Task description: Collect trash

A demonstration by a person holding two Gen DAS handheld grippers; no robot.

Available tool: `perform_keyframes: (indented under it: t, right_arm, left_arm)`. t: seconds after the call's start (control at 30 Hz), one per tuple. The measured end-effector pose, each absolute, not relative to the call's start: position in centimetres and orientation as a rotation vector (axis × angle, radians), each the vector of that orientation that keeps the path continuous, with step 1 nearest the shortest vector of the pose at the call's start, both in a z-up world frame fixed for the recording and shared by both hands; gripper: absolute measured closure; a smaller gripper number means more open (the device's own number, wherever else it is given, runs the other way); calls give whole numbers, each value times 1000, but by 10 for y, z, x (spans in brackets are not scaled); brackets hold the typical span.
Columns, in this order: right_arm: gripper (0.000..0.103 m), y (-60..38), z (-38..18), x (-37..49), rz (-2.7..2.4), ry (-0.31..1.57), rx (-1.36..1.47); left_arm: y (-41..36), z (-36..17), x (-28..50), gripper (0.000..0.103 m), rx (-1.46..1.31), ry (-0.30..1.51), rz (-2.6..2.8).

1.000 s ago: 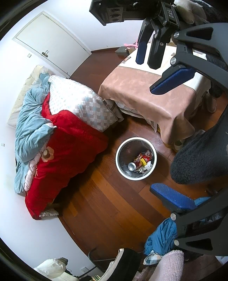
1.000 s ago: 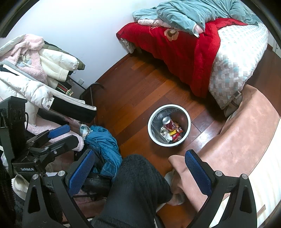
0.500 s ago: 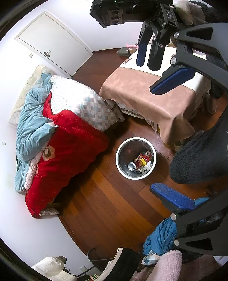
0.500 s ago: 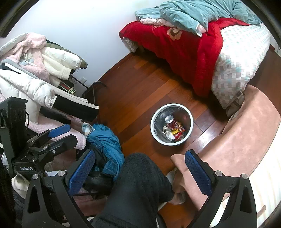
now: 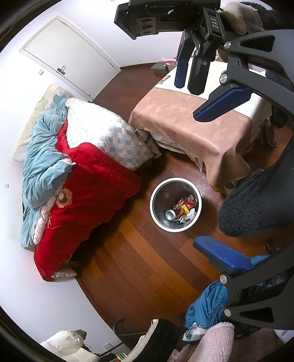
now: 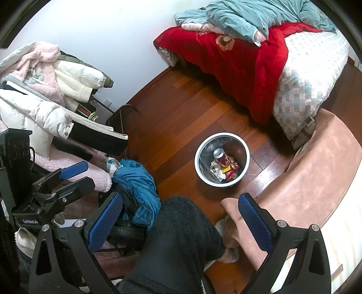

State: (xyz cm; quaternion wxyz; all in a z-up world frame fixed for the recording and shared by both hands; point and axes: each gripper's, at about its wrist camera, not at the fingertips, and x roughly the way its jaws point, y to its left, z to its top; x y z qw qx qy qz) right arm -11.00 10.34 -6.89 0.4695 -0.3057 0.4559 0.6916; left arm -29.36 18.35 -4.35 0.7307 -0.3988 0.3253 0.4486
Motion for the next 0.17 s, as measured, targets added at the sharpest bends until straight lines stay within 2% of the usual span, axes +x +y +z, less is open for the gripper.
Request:
perform_keyframes:
  t: [0.17]
  right_arm:
    - [0, 104, -67, -110, 1697, 1113, -749]
  left_arm:
    - [182, -39, -293, 0, -877, 709, 993]
